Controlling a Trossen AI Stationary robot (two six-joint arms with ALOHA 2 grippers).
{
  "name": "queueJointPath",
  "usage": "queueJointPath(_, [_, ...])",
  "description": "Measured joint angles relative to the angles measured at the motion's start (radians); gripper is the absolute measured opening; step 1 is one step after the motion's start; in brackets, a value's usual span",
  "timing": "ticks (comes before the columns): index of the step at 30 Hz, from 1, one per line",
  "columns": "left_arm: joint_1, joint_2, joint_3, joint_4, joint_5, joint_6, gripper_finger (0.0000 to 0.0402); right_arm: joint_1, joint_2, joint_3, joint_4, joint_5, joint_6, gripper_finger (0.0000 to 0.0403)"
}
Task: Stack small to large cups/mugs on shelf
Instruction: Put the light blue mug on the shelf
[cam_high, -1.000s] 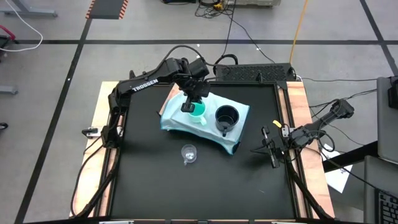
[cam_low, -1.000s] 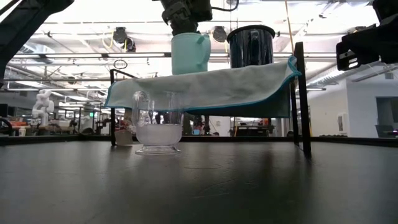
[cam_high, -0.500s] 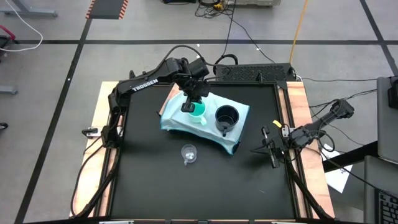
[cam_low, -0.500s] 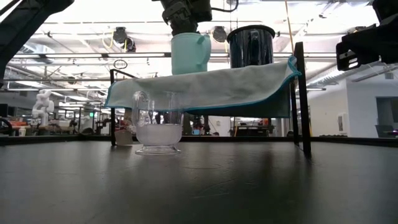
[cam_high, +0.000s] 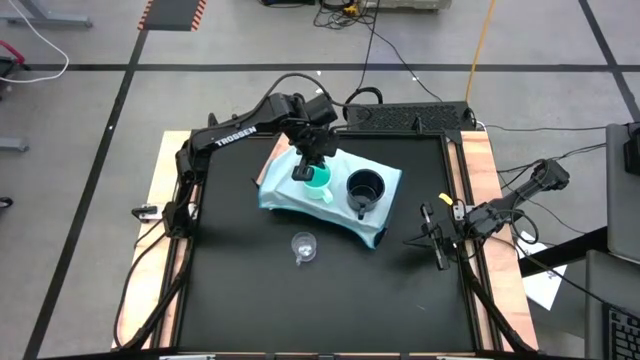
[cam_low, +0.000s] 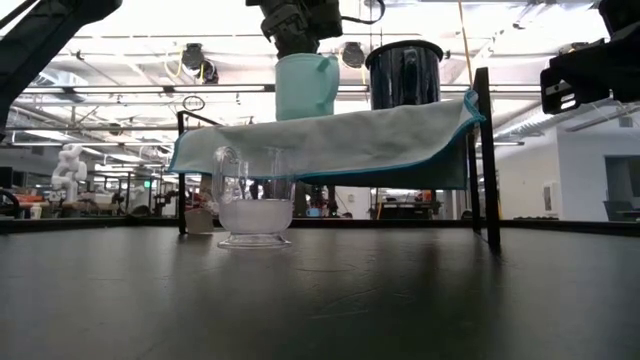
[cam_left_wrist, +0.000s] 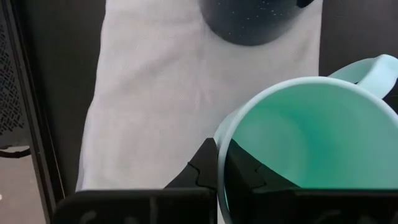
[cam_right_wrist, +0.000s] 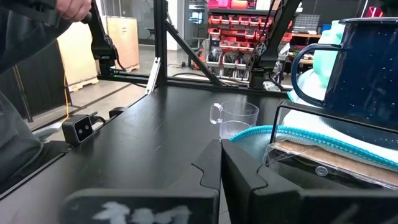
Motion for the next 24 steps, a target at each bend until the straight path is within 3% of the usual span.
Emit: queueJointPath(24, [0.004, 0.002, 0.000, -0.001, -0.005, 0.014, 0.0029, 0.000, 0.000, 0.000, 0.000, 0.000, 0.000, 0.0000])
